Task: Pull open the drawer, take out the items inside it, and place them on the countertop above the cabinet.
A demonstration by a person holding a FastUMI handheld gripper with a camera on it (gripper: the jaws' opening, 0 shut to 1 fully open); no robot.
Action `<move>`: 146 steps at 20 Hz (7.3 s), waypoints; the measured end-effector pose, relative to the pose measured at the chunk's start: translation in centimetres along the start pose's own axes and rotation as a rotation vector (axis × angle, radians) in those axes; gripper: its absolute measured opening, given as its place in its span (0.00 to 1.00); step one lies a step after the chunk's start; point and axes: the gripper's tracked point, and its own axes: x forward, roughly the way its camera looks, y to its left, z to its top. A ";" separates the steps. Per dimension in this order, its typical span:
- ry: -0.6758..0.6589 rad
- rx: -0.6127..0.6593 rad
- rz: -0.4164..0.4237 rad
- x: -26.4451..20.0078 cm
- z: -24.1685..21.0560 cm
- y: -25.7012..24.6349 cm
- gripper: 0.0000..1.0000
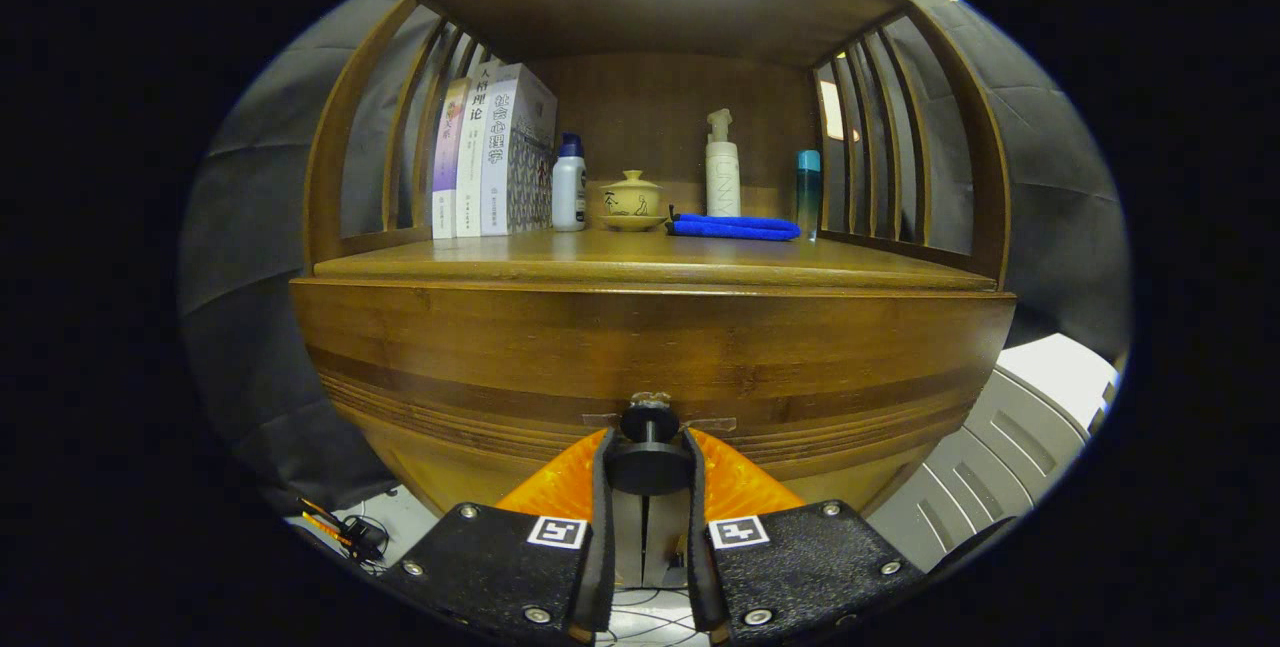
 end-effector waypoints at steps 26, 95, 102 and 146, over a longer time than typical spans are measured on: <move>0.128 0.093 0.041 -10.2 -3.5 1.0 0.30; 0.607 0.024 -0.091 2.6 3.6 1.9 0.13; 0.404 -0.003 -0.075 1.3 12.3 2.3 0.13; -0.169 0.172 0.135 4.1 30.1 0.1 0.96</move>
